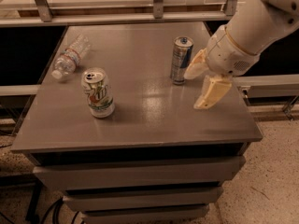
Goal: Knock redbull can over
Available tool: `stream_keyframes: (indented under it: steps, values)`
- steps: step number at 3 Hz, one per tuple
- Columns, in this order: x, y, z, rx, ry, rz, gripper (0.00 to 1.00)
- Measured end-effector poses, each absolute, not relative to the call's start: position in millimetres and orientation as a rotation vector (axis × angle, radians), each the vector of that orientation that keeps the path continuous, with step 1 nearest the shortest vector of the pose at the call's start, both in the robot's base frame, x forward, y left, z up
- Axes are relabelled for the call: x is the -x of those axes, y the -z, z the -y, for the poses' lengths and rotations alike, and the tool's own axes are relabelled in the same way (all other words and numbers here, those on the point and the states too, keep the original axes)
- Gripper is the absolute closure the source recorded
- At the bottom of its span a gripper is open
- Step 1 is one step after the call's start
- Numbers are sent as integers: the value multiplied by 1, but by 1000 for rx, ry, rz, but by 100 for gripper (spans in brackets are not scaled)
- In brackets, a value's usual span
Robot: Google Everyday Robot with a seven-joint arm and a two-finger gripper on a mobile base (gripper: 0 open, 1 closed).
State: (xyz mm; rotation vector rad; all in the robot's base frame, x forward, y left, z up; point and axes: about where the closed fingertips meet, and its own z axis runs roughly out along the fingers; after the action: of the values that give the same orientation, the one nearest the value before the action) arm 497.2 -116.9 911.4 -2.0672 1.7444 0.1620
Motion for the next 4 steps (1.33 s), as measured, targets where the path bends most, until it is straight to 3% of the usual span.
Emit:
stream_keyframes:
  steps: [2,3,4]
  values:
    - [-526,-898,102,2071,-178,-1718,87]
    - [-545,-892,96,2048,-168,-1710,100]
    - [-569,-892,93,2008,-139,-1712,100]
